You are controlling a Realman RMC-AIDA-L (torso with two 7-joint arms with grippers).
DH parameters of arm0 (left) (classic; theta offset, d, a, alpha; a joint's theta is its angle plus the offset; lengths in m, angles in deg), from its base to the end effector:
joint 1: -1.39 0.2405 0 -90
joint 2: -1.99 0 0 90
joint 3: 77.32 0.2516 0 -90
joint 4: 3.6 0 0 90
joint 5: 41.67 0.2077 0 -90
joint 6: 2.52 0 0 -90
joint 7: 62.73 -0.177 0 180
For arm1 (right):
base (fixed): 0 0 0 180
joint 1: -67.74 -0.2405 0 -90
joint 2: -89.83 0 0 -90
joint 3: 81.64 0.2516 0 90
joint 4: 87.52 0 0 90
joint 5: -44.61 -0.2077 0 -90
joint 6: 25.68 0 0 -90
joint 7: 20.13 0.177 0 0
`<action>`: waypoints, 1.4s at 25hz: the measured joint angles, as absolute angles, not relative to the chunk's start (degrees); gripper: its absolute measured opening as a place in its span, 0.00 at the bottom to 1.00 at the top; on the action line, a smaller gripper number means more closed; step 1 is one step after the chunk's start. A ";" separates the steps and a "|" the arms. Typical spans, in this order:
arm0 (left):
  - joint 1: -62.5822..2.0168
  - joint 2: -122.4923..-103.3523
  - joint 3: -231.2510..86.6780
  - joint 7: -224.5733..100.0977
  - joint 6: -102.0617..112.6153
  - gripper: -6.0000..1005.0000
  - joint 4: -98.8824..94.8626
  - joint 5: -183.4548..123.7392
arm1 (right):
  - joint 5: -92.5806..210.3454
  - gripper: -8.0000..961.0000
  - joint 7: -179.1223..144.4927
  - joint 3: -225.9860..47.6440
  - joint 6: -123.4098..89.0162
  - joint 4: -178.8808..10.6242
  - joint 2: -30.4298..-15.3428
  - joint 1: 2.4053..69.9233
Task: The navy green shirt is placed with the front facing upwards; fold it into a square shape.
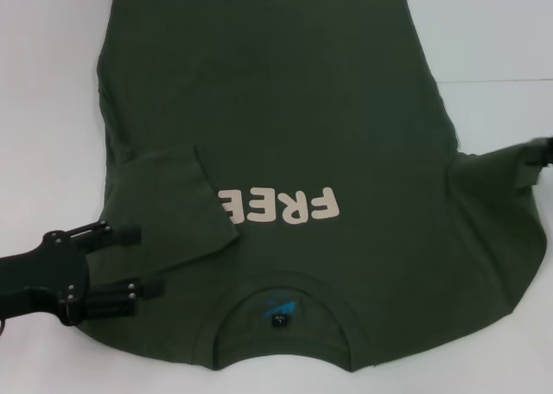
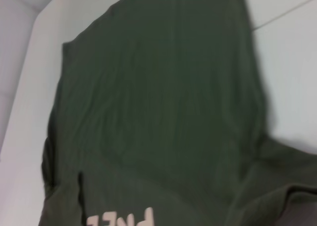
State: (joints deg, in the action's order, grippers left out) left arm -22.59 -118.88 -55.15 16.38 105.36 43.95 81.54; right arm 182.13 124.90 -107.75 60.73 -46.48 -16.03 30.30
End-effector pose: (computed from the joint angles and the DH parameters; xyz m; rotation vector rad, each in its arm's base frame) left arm -0.2682 0.2832 0.0182 -2.6879 -0.6676 -0.8229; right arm 0.3037 0.3926 0.0920 -1.9769 1.8794 0.4757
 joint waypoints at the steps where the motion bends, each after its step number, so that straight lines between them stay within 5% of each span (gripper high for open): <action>1: -22.59 -118.87 -55.15 16.38 105.33 0.91 43.97 81.55 | 182.13 0.04 124.90 -108.49 60.41 -46.53 -16.31 29.46; 17: -22.58 -119.02 -55.22 16.48 105.14 0.91 43.77 81.59 | 182.38 0.04 124.96 -123.31 52.93 -48.53 -21.68 19.52; 32: -22.88 -119.31 -54.95 16.81 104.58 0.91 43.67 81.68 | 179.57 0.05 121.54 -123.58 51.28 -51.14 -22.38 19.39; 35: -23.09 -119.34 -54.89 17.24 104.43 0.91 43.68 81.78 | 178.59 0.16 121.04 -123.34 51.39 -51.15 -22.41 19.54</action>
State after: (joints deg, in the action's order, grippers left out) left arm -23.09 -119.34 -54.89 17.24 104.43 43.68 81.78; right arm 178.59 121.04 -123.34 51.39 -51.15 -22.41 19.54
